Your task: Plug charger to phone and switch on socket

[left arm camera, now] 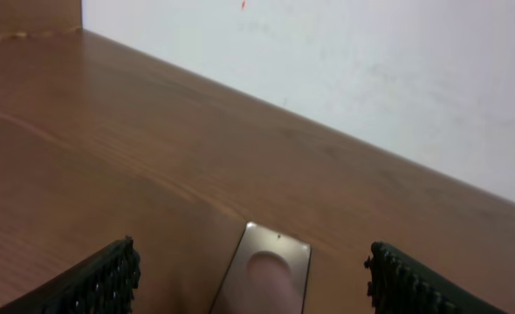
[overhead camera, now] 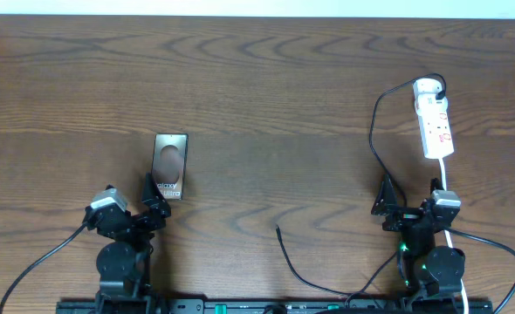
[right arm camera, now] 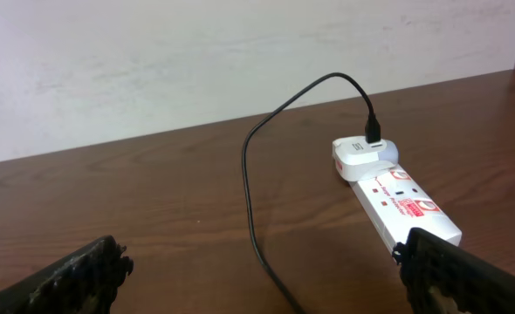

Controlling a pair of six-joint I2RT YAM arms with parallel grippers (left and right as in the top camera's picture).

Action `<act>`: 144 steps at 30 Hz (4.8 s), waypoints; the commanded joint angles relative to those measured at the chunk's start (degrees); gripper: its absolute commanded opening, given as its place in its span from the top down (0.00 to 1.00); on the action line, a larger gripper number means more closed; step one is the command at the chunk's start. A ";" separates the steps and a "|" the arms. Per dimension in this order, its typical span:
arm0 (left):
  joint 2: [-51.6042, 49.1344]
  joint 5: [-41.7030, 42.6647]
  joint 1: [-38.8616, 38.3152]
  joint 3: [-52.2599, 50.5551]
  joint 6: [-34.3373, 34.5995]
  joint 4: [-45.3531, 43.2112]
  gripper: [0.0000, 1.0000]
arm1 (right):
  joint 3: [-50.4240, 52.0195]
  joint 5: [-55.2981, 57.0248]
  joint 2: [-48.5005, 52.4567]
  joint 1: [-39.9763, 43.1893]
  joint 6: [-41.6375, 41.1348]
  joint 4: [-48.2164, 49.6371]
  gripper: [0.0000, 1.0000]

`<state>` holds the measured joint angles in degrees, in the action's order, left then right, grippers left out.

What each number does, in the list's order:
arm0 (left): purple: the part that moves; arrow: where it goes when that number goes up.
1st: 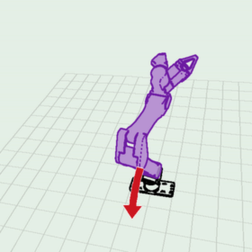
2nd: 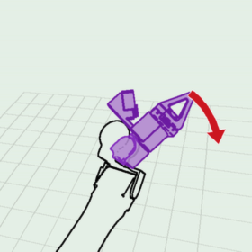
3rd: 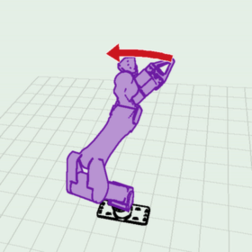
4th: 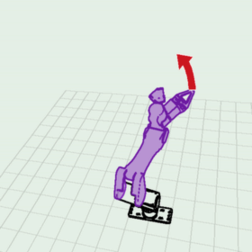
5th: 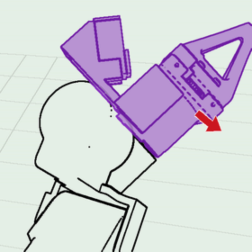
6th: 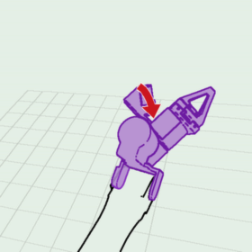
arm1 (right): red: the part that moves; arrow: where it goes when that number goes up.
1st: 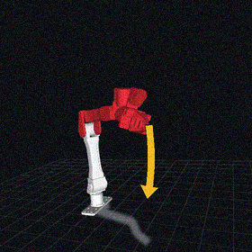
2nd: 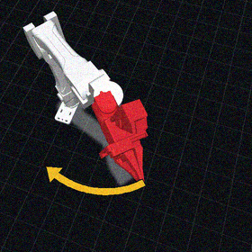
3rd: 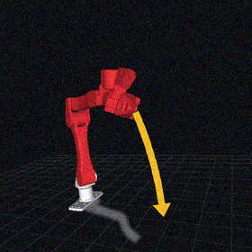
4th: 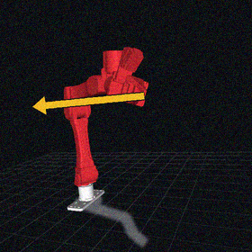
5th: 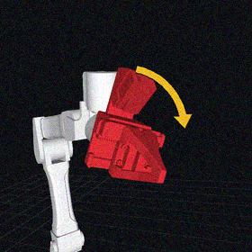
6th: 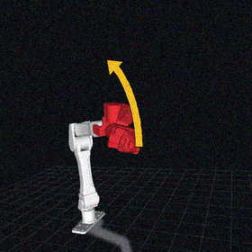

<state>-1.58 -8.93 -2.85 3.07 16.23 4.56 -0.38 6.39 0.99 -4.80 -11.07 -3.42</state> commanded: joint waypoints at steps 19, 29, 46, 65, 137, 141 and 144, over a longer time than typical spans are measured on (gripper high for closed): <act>-69.53 8.15 0.04 76.24 -16.50 40.54 0.17 | 0.07 -0.11 -0.22 -0.50 0.63 -0.26 0.01; -87.43 9.99 0.04 84.91 -17.29 55.19 0.18 | 0.07 -0.11 -0.22 -0.50 0.63 -0.24 0.01; -98.53 9.57 0.04 84.54 -17.57 54.49 0.01 | 0.07 -0.11 -0.22 -0.50 0.63 -0.24 0.01; -101.39 9.86 0.04 74.16 -18.95 51.80 0.01 | 0.07 -0.11 -0.22 -0.50 0.63 -0.26 0.01; -101.39 14.84 4.28 57.90 -24.11 31.80 0.02 | 0.07 -0.11 -0.22 -0.50 0.63 -0.24 0.01; -101.39 17.99 4.76 57.86 -25.51 32.04 0.01 | 0.07 -0.11 -0.22 -0.50 0.63 -0.24 0.01; -101.39 18.80 4.76 57.77 -25.79 32.00 0.02 | 0.07 -0.11 -0.22 -0.50 0.63 -0.24 0.01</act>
<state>-102.50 7.44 1.74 61.21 -7.99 36.38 -0.38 6.22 0.99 -4.80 -11.07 -3.46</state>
